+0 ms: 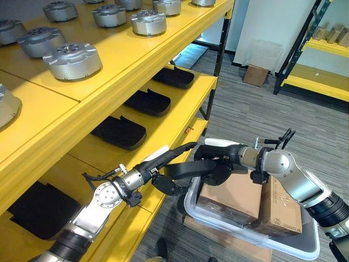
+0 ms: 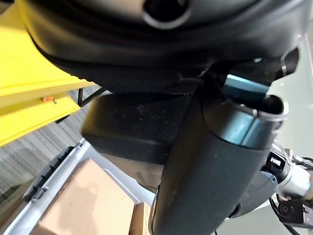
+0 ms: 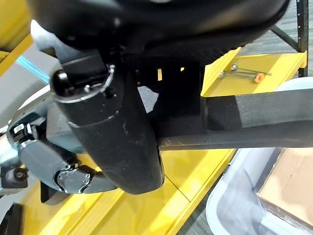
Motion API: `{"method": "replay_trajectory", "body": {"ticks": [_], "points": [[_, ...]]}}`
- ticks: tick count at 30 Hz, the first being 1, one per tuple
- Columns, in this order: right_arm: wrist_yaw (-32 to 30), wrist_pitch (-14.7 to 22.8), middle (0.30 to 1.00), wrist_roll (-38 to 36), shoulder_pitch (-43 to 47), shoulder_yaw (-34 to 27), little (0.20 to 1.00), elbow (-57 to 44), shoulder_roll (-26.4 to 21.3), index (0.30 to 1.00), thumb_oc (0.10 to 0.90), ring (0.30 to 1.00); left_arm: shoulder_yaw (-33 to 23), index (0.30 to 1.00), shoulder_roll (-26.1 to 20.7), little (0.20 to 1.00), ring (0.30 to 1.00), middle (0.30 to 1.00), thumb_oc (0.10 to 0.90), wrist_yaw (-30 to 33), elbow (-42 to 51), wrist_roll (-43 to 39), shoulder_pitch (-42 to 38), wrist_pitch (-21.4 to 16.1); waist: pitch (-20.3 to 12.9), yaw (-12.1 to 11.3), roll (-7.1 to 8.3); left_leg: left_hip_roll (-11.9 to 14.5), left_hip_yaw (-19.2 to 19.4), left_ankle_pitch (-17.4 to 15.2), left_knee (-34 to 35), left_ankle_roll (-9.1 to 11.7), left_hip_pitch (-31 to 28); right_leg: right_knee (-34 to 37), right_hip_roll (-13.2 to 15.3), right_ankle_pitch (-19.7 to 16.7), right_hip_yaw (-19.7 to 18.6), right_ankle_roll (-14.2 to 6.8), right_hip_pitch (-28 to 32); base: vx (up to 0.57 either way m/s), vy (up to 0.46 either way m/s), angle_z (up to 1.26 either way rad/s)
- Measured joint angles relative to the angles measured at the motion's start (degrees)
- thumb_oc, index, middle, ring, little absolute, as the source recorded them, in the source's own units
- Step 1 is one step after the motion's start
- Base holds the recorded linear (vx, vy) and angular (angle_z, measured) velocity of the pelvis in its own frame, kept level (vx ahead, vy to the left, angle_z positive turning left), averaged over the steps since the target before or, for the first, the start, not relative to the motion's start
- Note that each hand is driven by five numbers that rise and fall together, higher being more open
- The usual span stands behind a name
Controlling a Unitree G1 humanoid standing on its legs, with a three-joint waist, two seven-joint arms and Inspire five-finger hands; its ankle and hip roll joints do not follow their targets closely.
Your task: Move parts from the plastic box to the shelf.
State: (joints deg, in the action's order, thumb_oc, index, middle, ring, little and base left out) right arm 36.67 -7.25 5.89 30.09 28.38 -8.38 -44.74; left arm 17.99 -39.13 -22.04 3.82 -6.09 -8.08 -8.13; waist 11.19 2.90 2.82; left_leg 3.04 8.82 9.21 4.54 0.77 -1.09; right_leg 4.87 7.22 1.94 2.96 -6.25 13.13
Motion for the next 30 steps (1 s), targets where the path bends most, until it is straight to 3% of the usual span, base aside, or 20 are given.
{"method": "replay_trajectory", "body": {"ticks": [14, 30], "points": [[-0.49, 3.16, 0.3, 3.26, 0.2, 2.78, 0.3, 2.59, 0.28, 0.3, 0.4, 0.3, 2.55, 1.0, 2.35, 1.0, 1.0, 1.0, 0.9, 0.28, -4.72, -0.32, -0.22, 2.07, -0.34, 0.13, -0.66, 0.12, 0.54, -0.18, 0.01, -0.15, -0.04, 0.0, 0.04, -0.31, -0.72, -0.08, -0.29, 0.0, 0.006, -0.02], [-3.02, 3.34, 0.3, 5.92, 0.2, 4.49, 0.3, 4.59, 1.8, 0.3, 0.4, 0.3, 3.22, 1.0, 3.59, 1.0, 1.0, 1.0, 0.9, 1.6, -5.35, -0.34, -0.37, 4.53, -0.4, 0.2, -0.76, 0.17, 0.54, -0.19, 0.02, -0.16, -0.12, 0.0, 0.17, -0.31, -0.72, -0.08, -0.24, 0.0, 0.0, 0.0]]}}
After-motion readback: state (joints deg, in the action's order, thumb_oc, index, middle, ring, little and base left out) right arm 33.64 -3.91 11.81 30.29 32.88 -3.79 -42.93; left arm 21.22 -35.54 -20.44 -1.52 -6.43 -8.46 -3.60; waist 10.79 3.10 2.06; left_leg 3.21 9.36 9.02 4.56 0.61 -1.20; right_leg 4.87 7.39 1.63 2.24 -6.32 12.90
